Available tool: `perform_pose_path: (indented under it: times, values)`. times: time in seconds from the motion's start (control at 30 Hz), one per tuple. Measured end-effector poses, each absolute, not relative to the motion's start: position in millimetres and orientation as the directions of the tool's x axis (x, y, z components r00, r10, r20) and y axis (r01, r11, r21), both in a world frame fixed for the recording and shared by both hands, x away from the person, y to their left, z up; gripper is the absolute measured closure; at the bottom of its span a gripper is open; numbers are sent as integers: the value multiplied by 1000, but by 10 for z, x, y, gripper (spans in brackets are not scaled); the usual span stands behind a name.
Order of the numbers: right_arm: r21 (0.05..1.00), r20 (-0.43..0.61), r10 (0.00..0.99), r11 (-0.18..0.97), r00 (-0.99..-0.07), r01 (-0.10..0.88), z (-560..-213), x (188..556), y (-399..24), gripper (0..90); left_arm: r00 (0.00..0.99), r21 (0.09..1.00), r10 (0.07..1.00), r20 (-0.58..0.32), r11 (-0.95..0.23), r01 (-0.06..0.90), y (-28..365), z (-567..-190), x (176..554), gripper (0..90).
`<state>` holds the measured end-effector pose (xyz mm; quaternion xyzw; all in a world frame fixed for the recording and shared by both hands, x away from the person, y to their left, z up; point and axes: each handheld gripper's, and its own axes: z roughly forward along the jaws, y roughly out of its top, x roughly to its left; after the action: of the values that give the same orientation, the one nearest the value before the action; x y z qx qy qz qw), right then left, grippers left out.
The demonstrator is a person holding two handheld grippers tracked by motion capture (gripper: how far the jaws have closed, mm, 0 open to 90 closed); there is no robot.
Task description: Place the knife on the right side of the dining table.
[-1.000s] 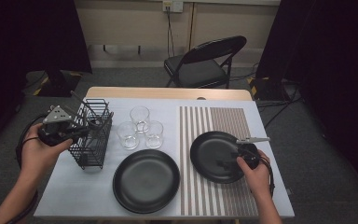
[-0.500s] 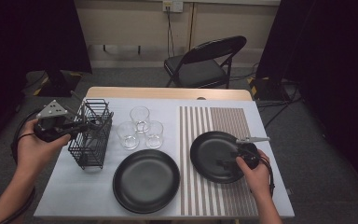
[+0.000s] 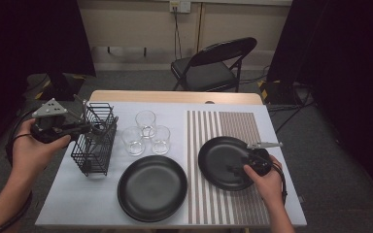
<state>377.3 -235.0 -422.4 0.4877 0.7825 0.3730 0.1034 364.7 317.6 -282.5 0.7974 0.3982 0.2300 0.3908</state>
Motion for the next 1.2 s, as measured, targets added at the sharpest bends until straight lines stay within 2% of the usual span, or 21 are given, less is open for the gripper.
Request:
perform_pose_path:
  times: [0.37, 1.2]
  values:
    - [688, 162, 848, 269, -504, 674, -4209, 3770, -2360, 243, 580, 810, 813, 54, -375, 451, 3162, -2699, 3634, 817]
    - [695, 166, 848, 261, -503, 670, -4176, 3764, -2353, 243, 603, 827, 796, 53, -374, 421, 3062, -2359, 3609, 818]
